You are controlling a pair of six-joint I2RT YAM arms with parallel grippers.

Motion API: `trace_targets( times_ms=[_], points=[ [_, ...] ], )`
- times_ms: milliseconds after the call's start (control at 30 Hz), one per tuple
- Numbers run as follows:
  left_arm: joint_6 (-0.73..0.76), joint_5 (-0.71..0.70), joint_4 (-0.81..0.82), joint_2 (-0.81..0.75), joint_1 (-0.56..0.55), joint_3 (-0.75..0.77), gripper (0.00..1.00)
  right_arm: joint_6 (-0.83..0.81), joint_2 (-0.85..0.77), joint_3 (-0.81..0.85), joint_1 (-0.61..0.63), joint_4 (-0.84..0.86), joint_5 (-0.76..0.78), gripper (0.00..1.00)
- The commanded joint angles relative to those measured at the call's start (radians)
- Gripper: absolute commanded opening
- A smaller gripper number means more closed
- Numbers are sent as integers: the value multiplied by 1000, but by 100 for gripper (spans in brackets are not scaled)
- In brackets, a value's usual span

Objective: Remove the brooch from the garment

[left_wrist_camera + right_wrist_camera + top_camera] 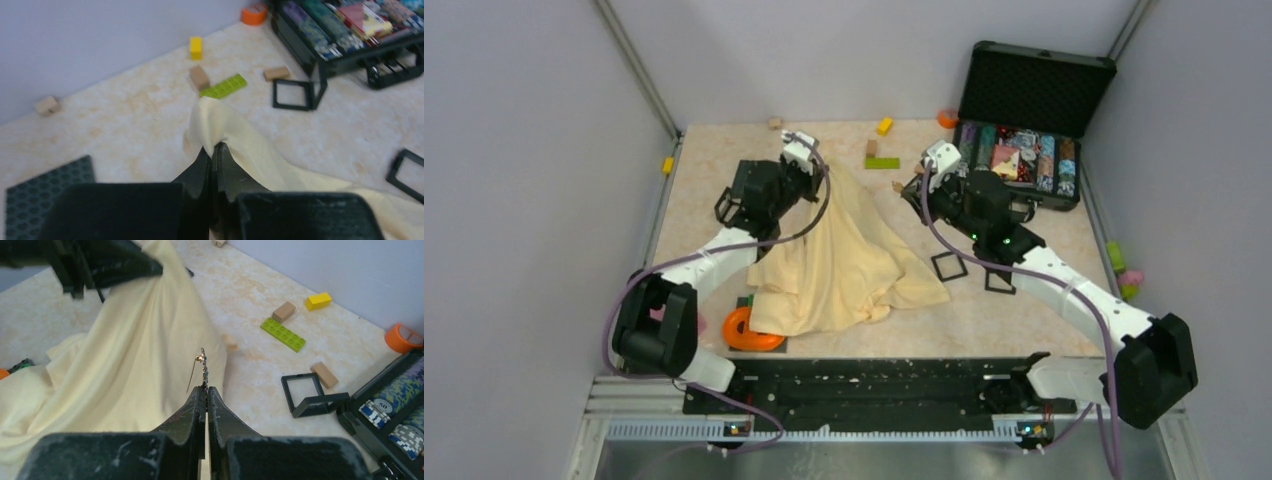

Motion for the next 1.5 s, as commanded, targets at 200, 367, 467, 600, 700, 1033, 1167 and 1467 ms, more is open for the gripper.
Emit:
trace_targets(
  times_ms=[200, 367, 467, 600, 700, 1033, 1167, 1467],
  points=[
    [83, -35, -61, 52, 42, 256, 66, 65, -51, 72, -6, -195, -71, 0],
    [12, 184, 42, -144, 34, 14, 70, -60, -28, 131, -6, -323, -232, 0],
    [-28, 377, 110, -230, 28, -111, 67, -175, 28, 211, -6, -458, -374, 0],
    [-61, 555, 187, -316, 9, -268, 61, -328, 143, 368, -6, -707, -483, 0],
    [-58, 583, 225, -370, -18, -342, 56, -440, 196, 433, -4, -833, -529, 0],
    [-77, 692, 161, -342, -89, -278, 39, -592, 286, 531, 101, -962, -412, 0],
    [-89, 725, 154, -295, -98, -244, 39, -617, 297, 534, 126, -955, -395, 0],
    [-25, 704, 42, -251, -125, -197, 40, -632, 313, 549, 150, -954, -402, 0]
  ],
)
